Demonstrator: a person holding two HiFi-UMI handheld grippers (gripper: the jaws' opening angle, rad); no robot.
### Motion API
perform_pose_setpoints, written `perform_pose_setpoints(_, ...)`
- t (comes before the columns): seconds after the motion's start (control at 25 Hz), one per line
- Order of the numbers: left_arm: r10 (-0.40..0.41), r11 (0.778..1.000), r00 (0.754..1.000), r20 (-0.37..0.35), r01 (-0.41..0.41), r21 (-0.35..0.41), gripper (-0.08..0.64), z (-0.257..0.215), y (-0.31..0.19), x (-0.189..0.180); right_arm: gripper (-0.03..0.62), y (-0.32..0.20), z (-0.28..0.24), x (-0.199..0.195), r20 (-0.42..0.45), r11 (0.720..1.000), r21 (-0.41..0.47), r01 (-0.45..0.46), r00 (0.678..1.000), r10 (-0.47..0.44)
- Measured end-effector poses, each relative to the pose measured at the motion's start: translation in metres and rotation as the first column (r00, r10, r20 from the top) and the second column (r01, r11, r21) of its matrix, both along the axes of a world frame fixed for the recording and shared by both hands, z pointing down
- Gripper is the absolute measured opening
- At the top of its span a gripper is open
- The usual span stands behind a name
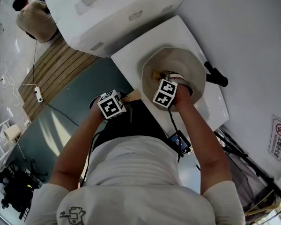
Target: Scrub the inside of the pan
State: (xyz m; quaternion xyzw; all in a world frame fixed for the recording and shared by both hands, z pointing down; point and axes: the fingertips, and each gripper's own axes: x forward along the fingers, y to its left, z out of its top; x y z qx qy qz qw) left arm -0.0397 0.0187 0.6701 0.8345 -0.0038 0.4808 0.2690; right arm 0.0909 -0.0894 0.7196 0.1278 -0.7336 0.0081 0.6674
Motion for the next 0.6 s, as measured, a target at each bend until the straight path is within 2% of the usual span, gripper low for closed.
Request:
perform_pose_setpoints(0.24, 0.007, 1.000, 1.000, -0.005, -0.007, -0.012, 0.144, 0.001, 0.000, 0.000, 0.075, 0.039, 0.001, 0.002, 0.016, 0.995, -0.095, 0.021, 1.000, -0.020)
perform_pose_setpoints(0.48, 0.010, 1.000, 1.000, -0.013, -0.010, -0.020, 0.144, -0.001, 0.000, 0.001, 0.075, 0.061, -0.002, 0.027, -0.021, 0.985, -0.174, -0.002, 1.000, -0.001)
perform_pose_setpoints(0.6, 0.013, 0.999, 1.000, -0.018, -0.014, -0.030, 0.144, -0.003, 0.001, 0.001, 0.075, 0.066, -0.003, 0.045, -0.066, 0.981, -0.193, -0.011, 0.998, -0.001)
